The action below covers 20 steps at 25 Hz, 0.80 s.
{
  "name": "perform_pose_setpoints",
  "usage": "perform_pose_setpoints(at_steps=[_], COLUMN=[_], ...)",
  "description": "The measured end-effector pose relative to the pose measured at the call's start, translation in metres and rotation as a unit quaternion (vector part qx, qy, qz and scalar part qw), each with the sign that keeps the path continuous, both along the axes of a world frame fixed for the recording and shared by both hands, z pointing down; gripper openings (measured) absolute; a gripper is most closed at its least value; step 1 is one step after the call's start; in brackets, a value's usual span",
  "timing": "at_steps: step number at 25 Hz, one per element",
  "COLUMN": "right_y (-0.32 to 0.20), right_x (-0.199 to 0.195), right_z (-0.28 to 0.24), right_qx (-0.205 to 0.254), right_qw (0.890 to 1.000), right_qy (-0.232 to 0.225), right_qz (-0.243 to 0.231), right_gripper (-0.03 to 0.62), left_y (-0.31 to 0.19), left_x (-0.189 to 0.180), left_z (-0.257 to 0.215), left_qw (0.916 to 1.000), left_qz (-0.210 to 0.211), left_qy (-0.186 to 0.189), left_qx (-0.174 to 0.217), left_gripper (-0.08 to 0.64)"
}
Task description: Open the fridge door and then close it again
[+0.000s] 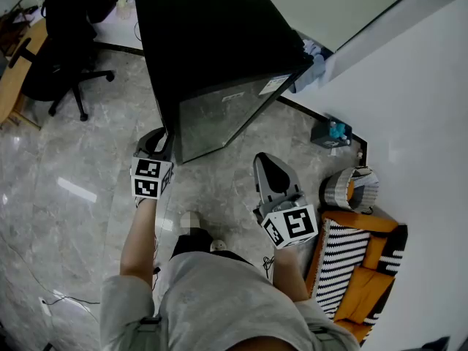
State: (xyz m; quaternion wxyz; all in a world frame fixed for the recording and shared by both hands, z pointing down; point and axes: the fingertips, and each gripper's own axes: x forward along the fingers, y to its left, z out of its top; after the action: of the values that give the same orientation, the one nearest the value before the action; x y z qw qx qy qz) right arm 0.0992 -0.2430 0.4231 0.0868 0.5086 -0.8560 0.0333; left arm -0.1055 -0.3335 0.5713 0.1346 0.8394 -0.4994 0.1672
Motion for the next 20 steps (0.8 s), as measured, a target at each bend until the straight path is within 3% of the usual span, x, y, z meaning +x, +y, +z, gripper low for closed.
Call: perform_pose_setpoints(at_steps=[15,20], right_y=[0.006,0.011], right_x=[-0.002,-0.006], right_z=[-0.004,-0.007], right_qx=[0.005,0.008], right_qw=[1.0,1.0], right_qy=[-0.001,-0.005], right_qz=[-0.003,-0.014], right_gripper=[0.026,0.026], left_y=[0.0,0.022], left_x=[-0.007,-0.01], left_z=[-0.004,-0.026], left_qw=[0.9998,0.999], left_qz=[-0.018,-0.023], left_qy=[0.011,0.022], left_qx=[0.0,0.032], left_gripper=[0.071,0.025])
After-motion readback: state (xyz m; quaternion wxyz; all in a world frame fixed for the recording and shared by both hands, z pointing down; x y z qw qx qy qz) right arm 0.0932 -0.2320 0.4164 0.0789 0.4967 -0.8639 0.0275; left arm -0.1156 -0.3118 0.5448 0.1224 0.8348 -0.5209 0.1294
